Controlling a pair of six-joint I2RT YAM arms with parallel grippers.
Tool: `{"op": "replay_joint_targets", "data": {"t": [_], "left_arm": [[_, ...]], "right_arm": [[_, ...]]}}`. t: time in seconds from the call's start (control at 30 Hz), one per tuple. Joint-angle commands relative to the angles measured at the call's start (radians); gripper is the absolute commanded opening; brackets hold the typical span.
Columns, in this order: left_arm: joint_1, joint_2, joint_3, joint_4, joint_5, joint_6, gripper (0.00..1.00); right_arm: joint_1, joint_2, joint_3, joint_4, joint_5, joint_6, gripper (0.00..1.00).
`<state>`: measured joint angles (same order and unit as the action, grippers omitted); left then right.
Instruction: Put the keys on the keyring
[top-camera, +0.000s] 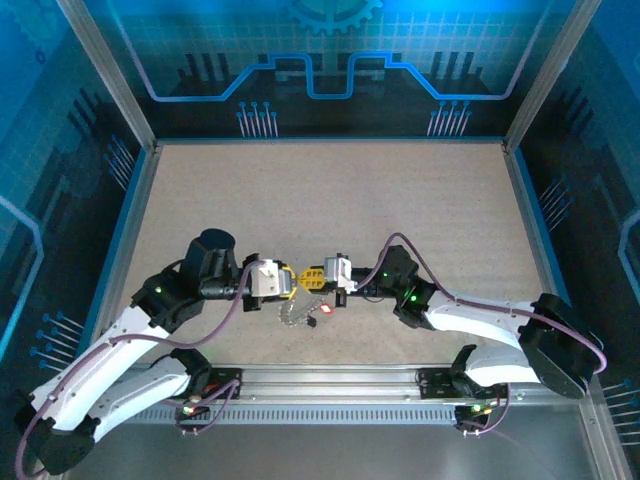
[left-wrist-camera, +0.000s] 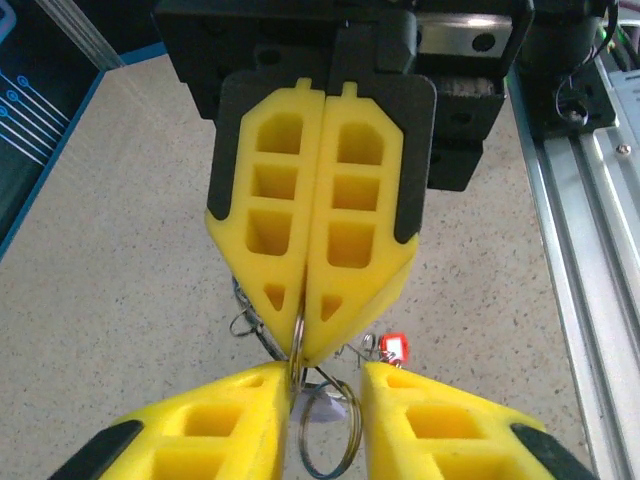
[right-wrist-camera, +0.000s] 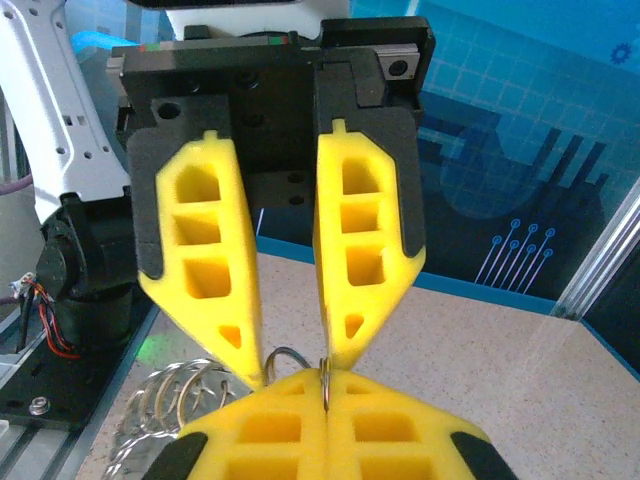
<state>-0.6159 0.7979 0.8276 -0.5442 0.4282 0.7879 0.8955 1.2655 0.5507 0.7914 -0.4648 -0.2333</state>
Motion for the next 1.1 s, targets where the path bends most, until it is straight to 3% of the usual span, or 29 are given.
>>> {"op": "replay_joint_targets", "data": {"t": [0.0,0.3,0.37,0.4,0.63,0.73,0.93,1.07], "left_arm": [[0.013,0.022,0.011,-0.05,0.035,0.015,0.2],[0.017,0.021,0.008,-0.044,0.048,0.027,0.15],[0.02,0.018,-0.005,-0.015,0.036,0.012,0.09],[0.021,0.019,-0.002,-0.01,0.027,-0.001,0.0],[0.022,-0.007,0.019,0.001,-0.128,-0.063,0.0],[0.023,0.016,0.06,-0.046,-0.191,-0.12,0.0],[0.023,0.057,0.086,-0.084,-0.213,-0.128,0.0],[0.023,0.044,0.058,-0.05,-0.176,-0.12,0.0]], "right_arm": [[-0.007,-0.023,0.017,0.054,-0.021,-0.006,0.0],[0.002,-0.017,0.03,0.04,-0.043,-0.022,0.0],[0.002,-0.022,0.03,0.027,-0.039,-0.033,0.0],[0.002,-0.022,0.031,0.019,-0.031,-0.037,0.0],[0.002,-0.057,0.054,-0.184,0.049,-0.134,0.0],[-0.003,-0.063,0.098,-0.316,0.093,-0.16,0.07],[-0.013,-0.07,0.138,-0.401,0.127,-0.163,0.13],[-0.012,-0.051,0.164,-0.427,0.124,-0.15,0.1]]}}
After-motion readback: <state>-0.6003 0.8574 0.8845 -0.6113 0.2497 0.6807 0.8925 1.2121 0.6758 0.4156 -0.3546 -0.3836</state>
